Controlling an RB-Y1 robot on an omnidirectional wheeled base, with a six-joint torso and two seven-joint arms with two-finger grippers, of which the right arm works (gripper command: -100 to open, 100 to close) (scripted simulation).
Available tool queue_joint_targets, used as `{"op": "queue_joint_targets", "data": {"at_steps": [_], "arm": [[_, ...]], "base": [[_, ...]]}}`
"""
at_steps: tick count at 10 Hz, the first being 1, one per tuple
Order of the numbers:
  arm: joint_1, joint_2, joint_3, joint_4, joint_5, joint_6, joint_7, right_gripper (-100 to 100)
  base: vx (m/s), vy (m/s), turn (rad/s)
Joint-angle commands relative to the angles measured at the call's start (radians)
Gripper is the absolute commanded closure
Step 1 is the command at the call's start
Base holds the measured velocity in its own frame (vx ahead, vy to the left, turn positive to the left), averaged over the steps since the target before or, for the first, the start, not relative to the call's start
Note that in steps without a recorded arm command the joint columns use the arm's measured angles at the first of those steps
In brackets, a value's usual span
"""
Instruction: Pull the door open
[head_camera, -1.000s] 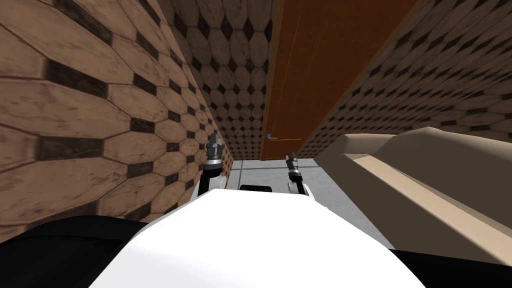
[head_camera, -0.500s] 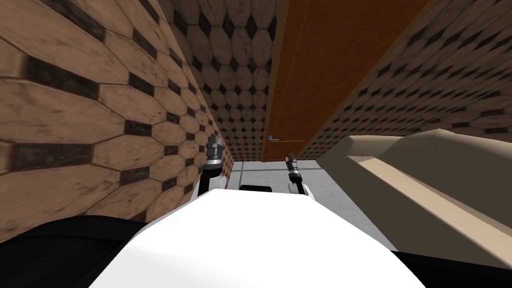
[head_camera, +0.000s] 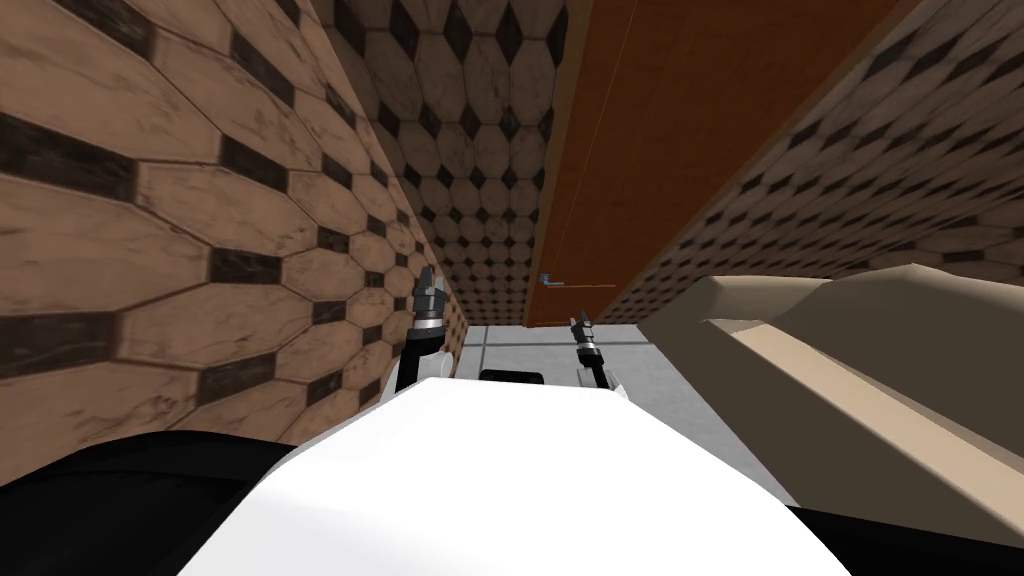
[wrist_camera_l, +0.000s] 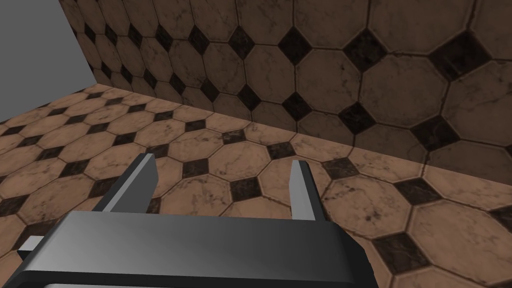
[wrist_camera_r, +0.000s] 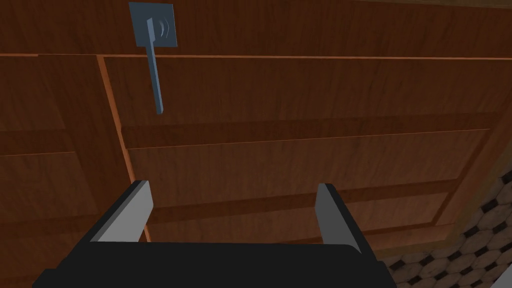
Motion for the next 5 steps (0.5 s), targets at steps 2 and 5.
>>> {"op": "queue_joint_targets", "data": {"at_steps": [2, 5], "arm": [[-0.024, -0.012, -0.008, 0.080, 0.011, -0.030, -0.011, -100], [-0.050, -0.023, -0.016, 0.160, 0.023, -0.057, -0.023, -100]], "base": [[0.097, 0.037, 0.023], [0.105, 0.026, 0.024]]}}
